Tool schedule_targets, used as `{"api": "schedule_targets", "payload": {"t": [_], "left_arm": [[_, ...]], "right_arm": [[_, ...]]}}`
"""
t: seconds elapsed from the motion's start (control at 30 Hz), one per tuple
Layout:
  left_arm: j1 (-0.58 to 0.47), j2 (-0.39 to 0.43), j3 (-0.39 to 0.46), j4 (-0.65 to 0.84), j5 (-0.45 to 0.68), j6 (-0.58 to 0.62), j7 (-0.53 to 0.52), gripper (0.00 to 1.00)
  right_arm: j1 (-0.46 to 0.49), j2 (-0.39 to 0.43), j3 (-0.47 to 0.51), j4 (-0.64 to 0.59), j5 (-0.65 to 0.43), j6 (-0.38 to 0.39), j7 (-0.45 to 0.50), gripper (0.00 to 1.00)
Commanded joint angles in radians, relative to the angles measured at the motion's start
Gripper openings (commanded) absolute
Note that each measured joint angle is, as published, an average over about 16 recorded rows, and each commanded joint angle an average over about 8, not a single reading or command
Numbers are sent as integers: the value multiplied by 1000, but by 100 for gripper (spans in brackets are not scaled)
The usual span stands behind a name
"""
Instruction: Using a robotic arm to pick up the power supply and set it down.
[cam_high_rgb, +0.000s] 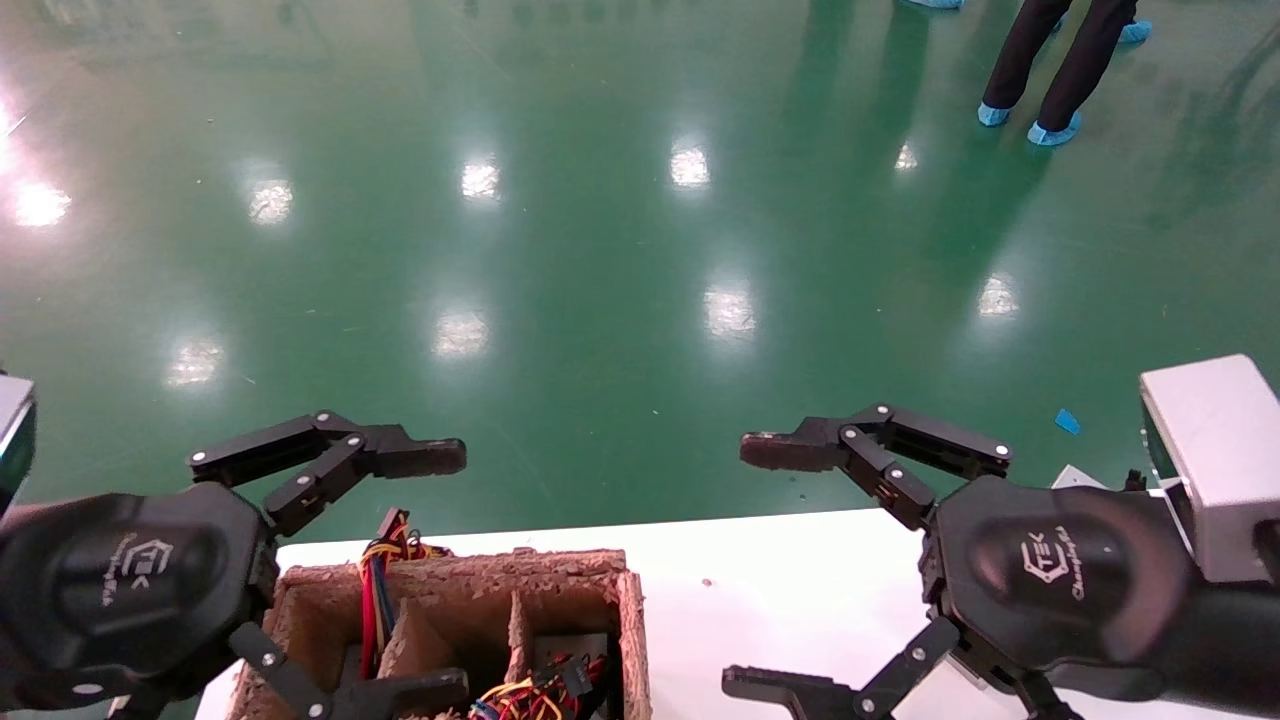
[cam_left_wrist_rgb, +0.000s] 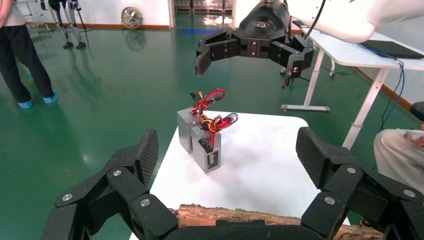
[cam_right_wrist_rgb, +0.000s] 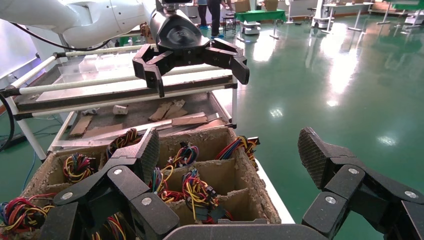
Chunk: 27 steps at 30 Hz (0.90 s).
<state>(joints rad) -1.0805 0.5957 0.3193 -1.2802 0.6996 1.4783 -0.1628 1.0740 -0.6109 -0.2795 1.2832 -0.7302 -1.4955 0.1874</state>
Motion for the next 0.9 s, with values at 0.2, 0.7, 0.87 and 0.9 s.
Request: {"api": "schedule_targets", "payload": {"t": [0.2,0.7,0.87,0.9], "left_arm": [[0,0,0,0,0,0,0,100],[0,0,0,0,0,0,0,100],[0,0,0,0,0,0,0,49],[0,0,0,0,0,0,0,37]], "right_arm": [[0,0,0,0,0,0,0,100],[0,0,0,0,0,0,0,100],[0,0,0,0,0,0,0,100],[0,0,0,0,0,0,0,100]]}}
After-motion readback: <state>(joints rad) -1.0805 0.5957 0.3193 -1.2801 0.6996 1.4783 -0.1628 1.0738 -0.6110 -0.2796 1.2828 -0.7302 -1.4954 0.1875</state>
